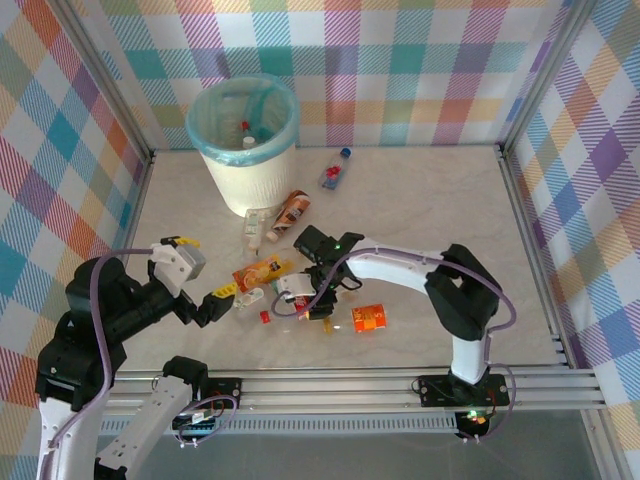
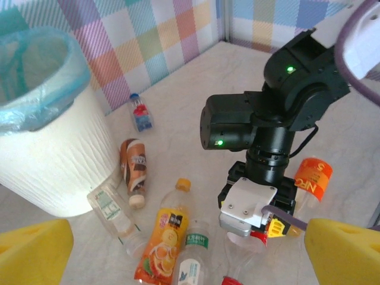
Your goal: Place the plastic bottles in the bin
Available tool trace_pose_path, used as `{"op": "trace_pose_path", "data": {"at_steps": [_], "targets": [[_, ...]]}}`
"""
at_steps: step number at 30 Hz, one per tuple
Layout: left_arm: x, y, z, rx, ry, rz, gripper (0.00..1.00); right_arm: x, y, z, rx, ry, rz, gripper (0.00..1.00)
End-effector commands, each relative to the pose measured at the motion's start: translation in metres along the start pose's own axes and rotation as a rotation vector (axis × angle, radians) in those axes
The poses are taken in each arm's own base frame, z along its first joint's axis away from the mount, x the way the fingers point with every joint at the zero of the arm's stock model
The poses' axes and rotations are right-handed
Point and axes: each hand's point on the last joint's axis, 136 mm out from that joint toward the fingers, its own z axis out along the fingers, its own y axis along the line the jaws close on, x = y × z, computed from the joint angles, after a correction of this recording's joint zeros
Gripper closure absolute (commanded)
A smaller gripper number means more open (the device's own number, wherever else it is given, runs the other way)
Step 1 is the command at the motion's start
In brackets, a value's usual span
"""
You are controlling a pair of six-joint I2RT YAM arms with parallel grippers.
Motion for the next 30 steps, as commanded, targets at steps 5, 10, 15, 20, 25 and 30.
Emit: {"op": "trace_pose_path", "data": {"at_steps": [5, 10, 15, 20, 25, 30], "targets": [[-0.054, 0.008, -0.010, -0.022, -0.195, -0.034, 0.03, -0.027, -0.004, -0.066, 0.158, -0.165, 0.019, 0.38], [-0.085, 0.027, 0.009, -0.003, -0.282, -0.266, 0.08, -0.041, -0.030, -0.129, 0.323, -0.369, 0.182, 0.41], [-0.106, 0.047, 0.052, 0.082, -0.289, -0.591, 0.19, -0.056, -0.041, -0.182, 0.428, -0.539, 0.273, 0.42], [-0.113, 0.052, 0.089, 0.181, -0.236, -0.766, 0.26, -0.072, -0.047, -0.216, 0.464, -0.661, 0.340, 0.43], [-0.111, 0.041, 0.114, 0.268, -0.168, -0.804, 0.34, -0.087, -0.045, -0.233, 0.429, -0.742, 0.372, 0.43], [-0.105, 0.018, 0.126, 0.352, -0.087, -0.772, 0.40, -0.093, -0.043, -0.241, 0.414, -0.778, 0.386, 0.43]]}}
